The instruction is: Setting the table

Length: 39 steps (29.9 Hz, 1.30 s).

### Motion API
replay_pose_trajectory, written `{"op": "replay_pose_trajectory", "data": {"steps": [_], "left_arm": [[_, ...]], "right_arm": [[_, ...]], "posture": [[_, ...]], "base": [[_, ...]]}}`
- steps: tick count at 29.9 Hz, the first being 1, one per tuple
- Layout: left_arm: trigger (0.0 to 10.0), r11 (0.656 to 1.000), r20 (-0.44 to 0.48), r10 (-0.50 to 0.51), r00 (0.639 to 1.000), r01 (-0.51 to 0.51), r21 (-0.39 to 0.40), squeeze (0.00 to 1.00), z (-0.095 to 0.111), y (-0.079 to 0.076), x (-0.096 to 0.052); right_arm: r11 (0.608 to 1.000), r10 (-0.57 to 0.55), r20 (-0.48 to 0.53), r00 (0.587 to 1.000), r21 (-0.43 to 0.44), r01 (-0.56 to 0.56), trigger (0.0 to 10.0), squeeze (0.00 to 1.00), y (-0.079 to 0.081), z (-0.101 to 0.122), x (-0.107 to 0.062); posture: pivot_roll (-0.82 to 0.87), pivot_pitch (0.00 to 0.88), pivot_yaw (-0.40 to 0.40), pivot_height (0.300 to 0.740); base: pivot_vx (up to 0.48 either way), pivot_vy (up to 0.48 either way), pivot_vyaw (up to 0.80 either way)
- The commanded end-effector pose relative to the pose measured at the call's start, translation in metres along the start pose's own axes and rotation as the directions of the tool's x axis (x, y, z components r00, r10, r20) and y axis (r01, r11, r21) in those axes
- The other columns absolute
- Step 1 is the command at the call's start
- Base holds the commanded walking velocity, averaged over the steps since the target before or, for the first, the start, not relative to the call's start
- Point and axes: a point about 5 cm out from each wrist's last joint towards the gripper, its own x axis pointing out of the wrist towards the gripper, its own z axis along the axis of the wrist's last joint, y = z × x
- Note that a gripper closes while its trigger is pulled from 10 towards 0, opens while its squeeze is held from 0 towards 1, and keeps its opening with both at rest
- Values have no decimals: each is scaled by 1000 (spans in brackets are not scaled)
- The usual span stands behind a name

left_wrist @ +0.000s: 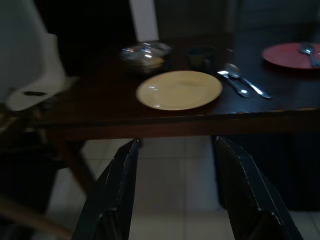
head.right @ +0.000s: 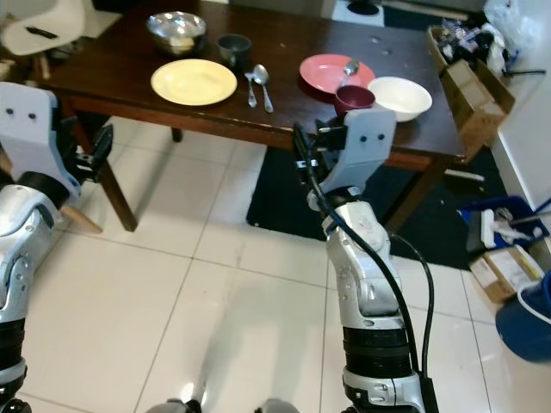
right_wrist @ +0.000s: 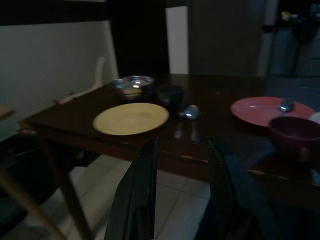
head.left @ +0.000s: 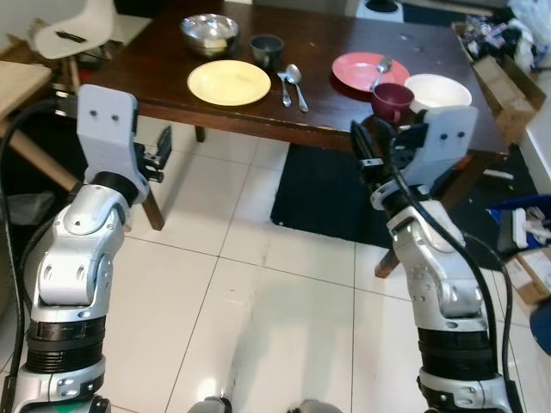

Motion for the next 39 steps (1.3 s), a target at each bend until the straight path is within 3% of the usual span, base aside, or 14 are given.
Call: {"op": "replay_pose_trajectory", "data": {"steps": [1,7,8,10,11,12,14,15,32,39], "left_arm": [[10000,1000,2,-13,1000,13,3,0,-1,-4,0],[10000,1000,3,-15,1000,15,2,0,-1,-4,0],[10000,1000,3,-16,1000,16,2,0,-1,-5,0],[10000,1000,4,-18,1000,18,1,0,-1,-5,0],[10000,1000,4,-18,1000,18,1,0,-1,-5,0],[10000,1000,6,-22,1000,22,-8,0,-1,-5,0],[10000,1000,6,-22,1000,22,-8,0,-1,-5,0],[10000,999,8,-35,999,35,-21,0,0,-8,-1],[10000,998,24,-49,999,50,-45,0,3,-12,-1],[10000,1000,11,-21,1000,22,-19,0,2,-9,1]], "right_arm": [[1000,-7,9,1000,14,7,10000,0,-3,2,-1],[999,14,-6,1000,-51,-15,10000,0,-1,0,-2],[998,24,-9,1000,-58,-24,10000,369,0,-1,-2],[998,36,-11,999,-54,-37,10000,424,2,-2,-3],[998,39,-11,999,-46,-40,10000,400,2,-2,-3],[998,53,-13,999,-32,-54,10000,314,4,-2,-3],[998,53,-13,999,-32,-54,10000,314,4,-2,-3],[996,85,-16,996,-12,-86,10000,0,7,-2,-4],[993,113,-22,993,26,-112,10000,0,9,-2,-6],[994,102,-20,995,31,-101,10000,0,8,-2,-5]], "posture": [[-61,60,28,740],[-60,60,28,740],[-60,60,28,740],[-59,60,28,740],[-59,60,28,740],[-59,60,28,740],[-59,60,28,740],[-59,62,29,740],[-56,66,30,740],[-54,65,32,740]], "base": [[480,0,0],[480,0,267],[386,0,800],[384,0,794],[371,0,794],[326,0,794],[326,0,794],[0,0,794],[0,0,788],[0,0,784]]}}
